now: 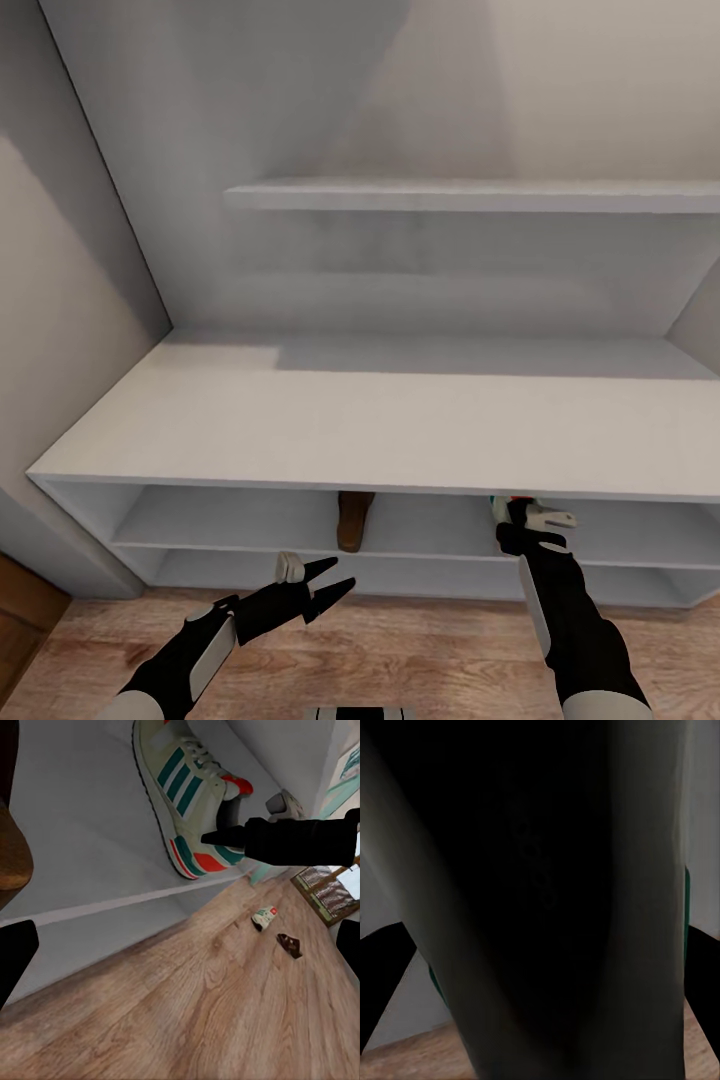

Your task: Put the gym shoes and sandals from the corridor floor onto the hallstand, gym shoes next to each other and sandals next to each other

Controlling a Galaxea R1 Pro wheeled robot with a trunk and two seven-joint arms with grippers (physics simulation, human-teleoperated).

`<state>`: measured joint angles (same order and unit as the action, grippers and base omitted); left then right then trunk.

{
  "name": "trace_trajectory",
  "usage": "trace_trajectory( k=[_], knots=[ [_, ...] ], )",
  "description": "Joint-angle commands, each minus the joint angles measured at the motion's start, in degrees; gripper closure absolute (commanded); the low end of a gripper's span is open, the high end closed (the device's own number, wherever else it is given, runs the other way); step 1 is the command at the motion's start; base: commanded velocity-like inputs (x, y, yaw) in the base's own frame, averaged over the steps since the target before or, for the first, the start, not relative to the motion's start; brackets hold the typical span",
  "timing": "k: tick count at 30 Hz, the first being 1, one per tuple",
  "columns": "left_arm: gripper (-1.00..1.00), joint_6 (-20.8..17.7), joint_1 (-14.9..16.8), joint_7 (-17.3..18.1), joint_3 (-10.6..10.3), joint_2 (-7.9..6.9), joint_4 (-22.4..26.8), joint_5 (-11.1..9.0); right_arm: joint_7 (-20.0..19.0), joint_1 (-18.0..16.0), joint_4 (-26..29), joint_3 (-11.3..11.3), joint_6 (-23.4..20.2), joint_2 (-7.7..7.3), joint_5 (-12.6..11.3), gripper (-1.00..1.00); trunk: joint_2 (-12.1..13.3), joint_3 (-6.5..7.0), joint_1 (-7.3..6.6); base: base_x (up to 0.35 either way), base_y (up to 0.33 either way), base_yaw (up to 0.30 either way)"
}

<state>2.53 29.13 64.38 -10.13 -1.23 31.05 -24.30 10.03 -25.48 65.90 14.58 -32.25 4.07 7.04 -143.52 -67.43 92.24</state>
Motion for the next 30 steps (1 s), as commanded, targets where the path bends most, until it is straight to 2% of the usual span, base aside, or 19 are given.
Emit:
trace_trajectory(
  k=[1,14,30],
  knots=[
    [-1.00,0.27,0.05,-0.04,-0.47,-0.08,-0.03,-0.48,-0.21,0.00,-0.24,0.10,-0.27,0.06,-0.19,1.00,-0.01,-0.05,0.00,0.012,0.000,0.000],
    [-1.00,0.24,0.05,-0.04,-0.50,-0.08,-0.03,-0.48,-0.19,0.00,-0.24,0.10,-0.27,0.06,-0.19,1.00,-0.01,-0.05,0.00,0.007,0.000,0.000],
    [-1.00,0.22,0.05,-0.04,-0.50,-0.08,-0.05,-0.48,-0.19,0.00,-0.24,0.10,-0.27,0.06,-0.19,1.00,-0.01,-0.05,0.00,0.072,0.000,0.000]
  ],
)
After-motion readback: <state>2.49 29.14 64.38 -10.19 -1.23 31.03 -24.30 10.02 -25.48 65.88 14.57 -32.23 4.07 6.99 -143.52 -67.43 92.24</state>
